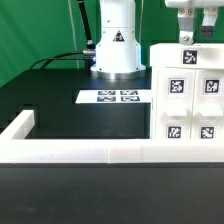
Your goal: Assemble cabinet
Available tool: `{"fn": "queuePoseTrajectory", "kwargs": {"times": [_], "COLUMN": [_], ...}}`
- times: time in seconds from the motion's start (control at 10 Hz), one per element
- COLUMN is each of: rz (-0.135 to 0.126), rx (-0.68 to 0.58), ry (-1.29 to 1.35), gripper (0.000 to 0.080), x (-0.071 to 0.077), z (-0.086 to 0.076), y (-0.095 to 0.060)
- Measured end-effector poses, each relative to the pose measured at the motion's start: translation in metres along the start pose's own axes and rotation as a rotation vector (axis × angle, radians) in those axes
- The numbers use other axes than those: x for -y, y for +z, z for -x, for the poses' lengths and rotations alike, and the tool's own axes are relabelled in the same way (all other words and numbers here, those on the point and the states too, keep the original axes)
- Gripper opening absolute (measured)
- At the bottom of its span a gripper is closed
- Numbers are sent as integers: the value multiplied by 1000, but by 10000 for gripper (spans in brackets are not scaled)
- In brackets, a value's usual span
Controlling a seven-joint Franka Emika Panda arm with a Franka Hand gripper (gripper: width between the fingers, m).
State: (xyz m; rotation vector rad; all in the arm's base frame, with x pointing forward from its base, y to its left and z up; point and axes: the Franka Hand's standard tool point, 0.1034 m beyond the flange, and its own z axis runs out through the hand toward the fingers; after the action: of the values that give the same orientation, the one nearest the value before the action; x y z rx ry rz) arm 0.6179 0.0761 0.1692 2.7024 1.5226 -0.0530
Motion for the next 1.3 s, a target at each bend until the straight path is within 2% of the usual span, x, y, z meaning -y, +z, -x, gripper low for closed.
{"fn": "queuePoseTrajectory", "kwargs": {"times": [0.4, 0.6, 0.7, 0.8, 0.9, 1.3], "rz": [-19, -18, -18, -18, -18, -15], "rx": [22, 24, 25, 25, 25, 25], "ry": [60, 96, 123, 148, 154, 443], "gripper": [797, 797, 695, 560, 560, 559], "x": [6, 9, 9, 9, 8, 8], "z": [5, 5, 5, 6, 6, 6], "y": [15, 18, 18, 18, 18, 18]}}
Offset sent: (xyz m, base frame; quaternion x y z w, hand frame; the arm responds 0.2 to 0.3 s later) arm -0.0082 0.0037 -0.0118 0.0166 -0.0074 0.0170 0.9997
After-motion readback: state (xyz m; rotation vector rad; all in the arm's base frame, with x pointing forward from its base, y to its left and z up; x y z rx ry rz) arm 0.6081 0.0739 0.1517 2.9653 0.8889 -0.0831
